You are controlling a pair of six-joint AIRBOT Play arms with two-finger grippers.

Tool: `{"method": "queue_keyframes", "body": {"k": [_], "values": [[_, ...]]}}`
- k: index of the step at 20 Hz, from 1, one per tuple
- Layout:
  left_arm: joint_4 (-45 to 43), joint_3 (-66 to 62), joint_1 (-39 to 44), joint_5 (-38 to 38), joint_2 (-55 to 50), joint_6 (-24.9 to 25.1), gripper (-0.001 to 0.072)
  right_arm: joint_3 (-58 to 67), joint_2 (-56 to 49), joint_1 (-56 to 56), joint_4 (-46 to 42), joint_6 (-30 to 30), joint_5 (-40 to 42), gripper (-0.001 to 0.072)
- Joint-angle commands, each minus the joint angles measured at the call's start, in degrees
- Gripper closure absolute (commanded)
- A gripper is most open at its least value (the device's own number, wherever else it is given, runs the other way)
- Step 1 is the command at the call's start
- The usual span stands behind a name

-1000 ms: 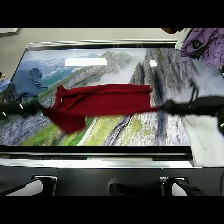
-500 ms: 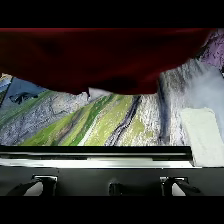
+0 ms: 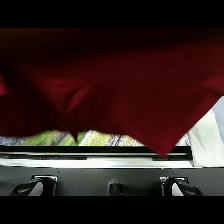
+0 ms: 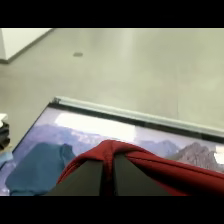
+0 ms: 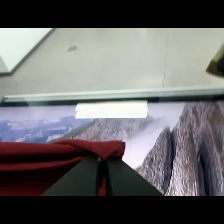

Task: Fold the clothes and pants, and hang the long-sleeved shirts on hangers.

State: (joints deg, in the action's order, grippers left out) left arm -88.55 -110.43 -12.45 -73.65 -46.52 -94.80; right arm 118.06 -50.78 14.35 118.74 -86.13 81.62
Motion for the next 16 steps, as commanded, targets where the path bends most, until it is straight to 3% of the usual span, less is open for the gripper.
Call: {"method": "queue_keyframes", "body": {"k": [1,6,11,16], "values": [[2.97,2.67,0.02,-4.79,-5.88,6.32,0.0696,-0.59,-8.41,0.02,-1.38,3.52,7.76,0.0685],[11.76,11.02,0.07,-5.38,-25.22,10.05,0.0695,-1.29,-29.59,0.02,-1.29,2.43,12.04,0.0685],[17.22,11.56,2.58,5.29,-48.54,11.54,0.0695,-4.02,-49.13,-1.81,-2.03,-0.68,3.5,0.0684],[18.43,3.56,3.93,14.95,-61.86,12.98,0.0695,-4.02,-59.82,-4.37,-2.69,-1.7,-8.48,0.0685]]}}
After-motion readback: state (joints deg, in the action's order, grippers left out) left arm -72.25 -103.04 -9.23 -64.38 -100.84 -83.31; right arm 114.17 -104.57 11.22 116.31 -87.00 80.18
